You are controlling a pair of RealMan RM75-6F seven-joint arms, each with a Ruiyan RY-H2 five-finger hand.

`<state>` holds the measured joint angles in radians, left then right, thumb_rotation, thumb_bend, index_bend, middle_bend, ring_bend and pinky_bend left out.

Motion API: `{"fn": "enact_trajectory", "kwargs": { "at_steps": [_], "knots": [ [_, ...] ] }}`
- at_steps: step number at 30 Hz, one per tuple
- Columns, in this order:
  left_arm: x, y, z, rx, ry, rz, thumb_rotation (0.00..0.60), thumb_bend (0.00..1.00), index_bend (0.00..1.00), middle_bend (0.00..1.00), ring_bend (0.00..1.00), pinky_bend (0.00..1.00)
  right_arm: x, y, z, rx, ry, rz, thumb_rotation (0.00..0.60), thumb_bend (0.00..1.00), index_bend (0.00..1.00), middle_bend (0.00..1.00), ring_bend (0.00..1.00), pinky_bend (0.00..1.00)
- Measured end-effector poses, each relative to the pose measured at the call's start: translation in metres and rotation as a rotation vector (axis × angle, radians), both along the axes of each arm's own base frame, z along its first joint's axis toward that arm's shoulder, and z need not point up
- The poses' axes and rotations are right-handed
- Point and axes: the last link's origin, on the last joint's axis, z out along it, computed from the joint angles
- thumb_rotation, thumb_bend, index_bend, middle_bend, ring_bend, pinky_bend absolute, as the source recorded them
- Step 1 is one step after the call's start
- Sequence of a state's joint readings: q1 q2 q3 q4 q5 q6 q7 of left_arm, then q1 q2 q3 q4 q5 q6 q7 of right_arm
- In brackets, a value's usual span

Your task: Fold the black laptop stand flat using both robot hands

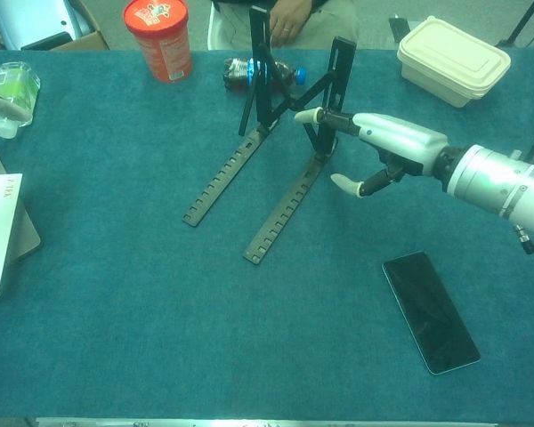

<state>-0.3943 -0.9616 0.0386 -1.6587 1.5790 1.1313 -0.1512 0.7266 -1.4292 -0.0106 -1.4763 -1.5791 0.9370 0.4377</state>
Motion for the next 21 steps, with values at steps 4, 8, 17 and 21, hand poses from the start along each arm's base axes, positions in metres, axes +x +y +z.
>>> {"fn": "enact_trajectory", "kwargs": {
  "at_steps": [4, 8, 17, 21],
  "knots": [
    [-0.001, -0.001, 0.002, 0.004, -0.001, 0.000, 0.600, 0.36, 0.19, 0.17, 0.06, 0.03, 0.003, 0.002, -0.006, 0.018, 0.002, 0.003, 0.600, 0.42, 0.00, 0.00, 0.00, 0.00],
    [0.001, -0.001, 0.004, 0.010, -0.001, -0.008, 0.600, 0.36, 0.19, 0.17, 0.06, 0.03, 0.015, 0.001, -0.016, 0.041, -0.010, 0.013, 0.600, 0.42, 0.00, 0.00, 0.00, 0.00],
    [0.002, -0.008, 0.012, 0.029, 0.000, -0.014, 0.600, 0.36, 0.19, 0.17, 0.06, 0.03, 0.057, -0.010, -0.048, 0.107, -0.034, 0.024, 0.600, 0.42, 0.00, 0.00, 0.00, 0.00],
    [0.001, -0.012, 0.017, 0.039, 0.003, -0.011, 0.600, 0.36, 0.19, 0.17, 0.06, 0.03, 0.070, -0.019, -0.061, 0.115, -0.033, 0.003, 0.600, 0.42, 0.00, 0.00, 0.00, 0.00]
  ]
}}
